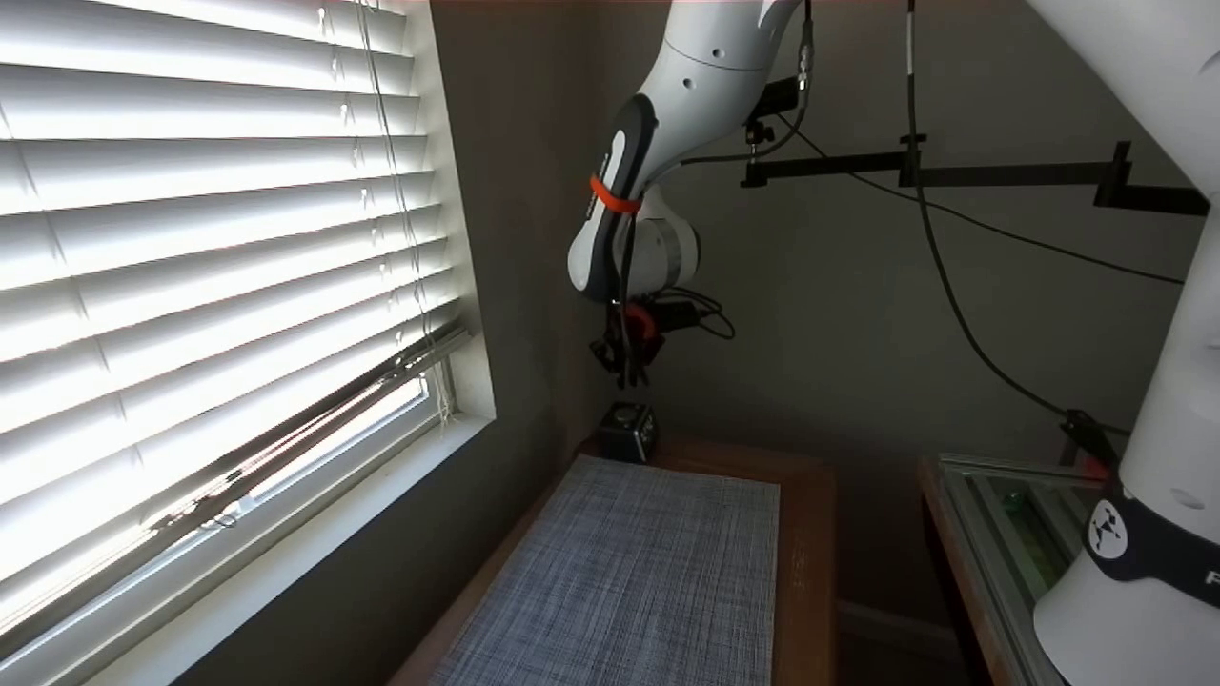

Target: Press the button on the clock

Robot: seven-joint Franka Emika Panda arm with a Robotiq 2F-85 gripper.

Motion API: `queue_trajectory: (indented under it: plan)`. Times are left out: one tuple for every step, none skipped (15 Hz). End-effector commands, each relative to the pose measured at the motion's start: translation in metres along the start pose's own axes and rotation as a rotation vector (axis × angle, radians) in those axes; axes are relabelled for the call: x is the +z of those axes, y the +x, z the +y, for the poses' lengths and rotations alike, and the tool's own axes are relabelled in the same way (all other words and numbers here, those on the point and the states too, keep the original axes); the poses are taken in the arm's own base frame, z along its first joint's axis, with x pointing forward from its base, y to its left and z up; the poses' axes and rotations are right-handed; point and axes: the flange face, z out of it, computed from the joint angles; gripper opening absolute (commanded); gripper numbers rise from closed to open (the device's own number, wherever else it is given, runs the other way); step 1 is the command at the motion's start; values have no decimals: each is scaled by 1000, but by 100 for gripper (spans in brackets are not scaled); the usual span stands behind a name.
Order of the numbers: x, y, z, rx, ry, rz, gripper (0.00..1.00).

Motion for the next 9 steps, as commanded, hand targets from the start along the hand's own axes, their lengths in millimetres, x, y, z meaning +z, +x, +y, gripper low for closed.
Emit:
queue_trajectory:
  plan:
    - [-11,-6,3,5,14,-18,53]
    - [-13,-7,3,3,12,-22,61]
    - [-14,-7,3,4,12,-19,67]
    - [-16,-7,3,3,13,-20,73]
    - [-19,-9,3,2,12,-18,81]
    - [-23,-10,3,2,10,-12,88]
    - [-30,-13,3,0,13,-8,95]
    - [-35,-15,4,2,10,-7,99]
    - [-44,-18,5,10,9,-7,100]
